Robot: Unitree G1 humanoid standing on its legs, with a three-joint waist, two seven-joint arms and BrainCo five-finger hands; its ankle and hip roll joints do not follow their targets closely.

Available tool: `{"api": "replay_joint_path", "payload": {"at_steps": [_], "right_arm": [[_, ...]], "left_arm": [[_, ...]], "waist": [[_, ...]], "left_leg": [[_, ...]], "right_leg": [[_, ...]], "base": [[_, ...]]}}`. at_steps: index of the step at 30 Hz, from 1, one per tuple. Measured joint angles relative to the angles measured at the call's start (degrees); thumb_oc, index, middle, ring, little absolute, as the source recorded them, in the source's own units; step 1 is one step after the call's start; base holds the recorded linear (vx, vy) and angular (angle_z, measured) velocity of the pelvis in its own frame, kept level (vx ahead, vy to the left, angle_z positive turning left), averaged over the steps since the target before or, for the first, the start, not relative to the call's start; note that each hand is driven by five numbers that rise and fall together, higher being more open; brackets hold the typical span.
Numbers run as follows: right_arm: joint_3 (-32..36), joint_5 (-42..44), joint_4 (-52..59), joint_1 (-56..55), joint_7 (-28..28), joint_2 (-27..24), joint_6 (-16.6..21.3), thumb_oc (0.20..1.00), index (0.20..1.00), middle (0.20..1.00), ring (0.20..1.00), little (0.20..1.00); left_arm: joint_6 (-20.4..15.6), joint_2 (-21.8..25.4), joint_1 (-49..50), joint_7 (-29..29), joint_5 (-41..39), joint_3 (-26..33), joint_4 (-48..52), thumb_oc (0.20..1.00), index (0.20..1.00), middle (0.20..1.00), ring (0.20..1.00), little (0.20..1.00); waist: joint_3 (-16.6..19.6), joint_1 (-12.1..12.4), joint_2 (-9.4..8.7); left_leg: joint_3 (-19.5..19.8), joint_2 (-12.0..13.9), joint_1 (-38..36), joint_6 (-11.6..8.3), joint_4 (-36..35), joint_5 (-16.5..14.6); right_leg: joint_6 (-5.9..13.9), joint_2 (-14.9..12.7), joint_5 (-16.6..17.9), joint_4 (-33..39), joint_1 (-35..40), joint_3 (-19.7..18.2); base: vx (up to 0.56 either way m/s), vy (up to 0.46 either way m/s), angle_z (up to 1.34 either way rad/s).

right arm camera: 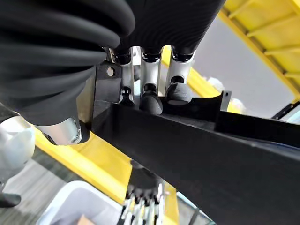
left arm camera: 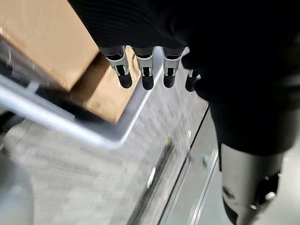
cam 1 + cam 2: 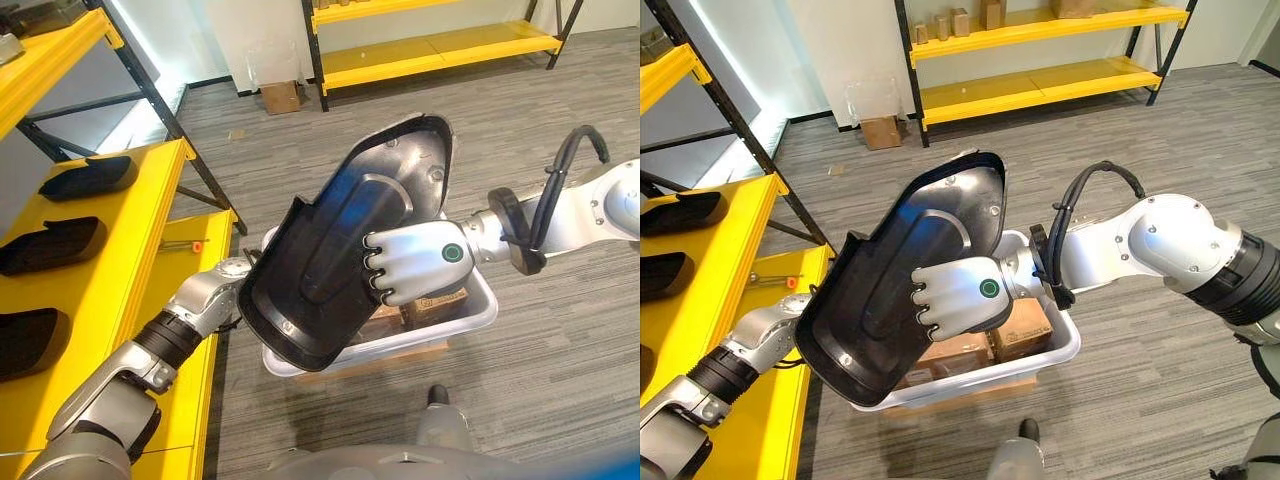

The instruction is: Move parts from the plastic box to the shelf.

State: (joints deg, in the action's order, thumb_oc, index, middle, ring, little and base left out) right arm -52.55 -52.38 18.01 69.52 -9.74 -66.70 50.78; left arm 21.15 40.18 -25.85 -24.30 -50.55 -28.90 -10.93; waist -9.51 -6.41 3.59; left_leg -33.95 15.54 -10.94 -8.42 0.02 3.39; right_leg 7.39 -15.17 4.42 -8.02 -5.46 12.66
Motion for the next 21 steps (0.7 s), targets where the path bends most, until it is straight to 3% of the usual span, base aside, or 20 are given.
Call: {"api": "replay_joint_path", "payload": {"at_steps": [8, 11, 16, 21], "right_arm": [[0.1, 2.6, -0.8, -3.2, 2.7, -4.2, -0.9, 0.200, 0.200, 0.200, 0.200, 0.200], [0.4, 2.7, -3.0, -4.6, 2.7, -3.5, -0.9, 0.200, 0.200, 0.200, 0.200, 0.200], [0.4, 2.7, -4.1, -4.7, 2.6, -3.5, -0.8, 0.200, 0.200, 0.200, 0.200, 0.200], [1.6, 2.6, -4.2, -6.5, 2.5, -3.0, 0.3, 0.200, 0.200, 0.200, 0.200, 0.200]], "left_arm": [[-6.5, 0.2, 4.6, 8.1, 3.5, 16.4, -12.1, 1.000, 1.000, 1.000, 1.000, 1.000], [-10.5, -3.0, 4.9, 11.3, 5.1, 22.8, -18.6, 1.000, 1.000, 1.000, 1.000, 1.000], [-12.2, -3.5, 5.5, 12.4, 6.9, 24.0, -20.3, 1.000, 1.000, 1.000, 1.000, 1.000], [-13.4, -3.7, 5.2, 11.8, 6.8, 25.0, -23.8, 1.000, 1.000, 1.000, 1.000, 1.000]], "waist": [[0.0, 1.5, -0.21], [0.1, 2.6, -1.48], [0.2, 2.6, -3.46], [0.2, 2.1, -3.49]], "left_leg": [[1.3, 0.3, 0.1, -0.04, 0.0, 0.0], [1.6, 0.4, 0.1, -0.05, 0.0, 0.0], [1.6, 0.5, 0.3, -0.22, 0.0, 0.1], [2.1, 0.6, 0.4, -0.20, -0.1, 0.1]], "right_leg": [[0.09, 0.0, -0.1, 0.2, 1.0, 1.0], [0.08, 0.1, -0.1, 0.2, 1.1, 1.1], [0.06, 0.1, 0.0, 0.5, 1.1, 1.4], [0.21, 0.3, 0.3, 1.8, 2.0, 2.1]], "base": [[0.01, -0.017, 0.06], [0.02, -0.028, 0.01], [0.00, 0.000, 0.00], [0.01, 0.000, 0.06]]}}
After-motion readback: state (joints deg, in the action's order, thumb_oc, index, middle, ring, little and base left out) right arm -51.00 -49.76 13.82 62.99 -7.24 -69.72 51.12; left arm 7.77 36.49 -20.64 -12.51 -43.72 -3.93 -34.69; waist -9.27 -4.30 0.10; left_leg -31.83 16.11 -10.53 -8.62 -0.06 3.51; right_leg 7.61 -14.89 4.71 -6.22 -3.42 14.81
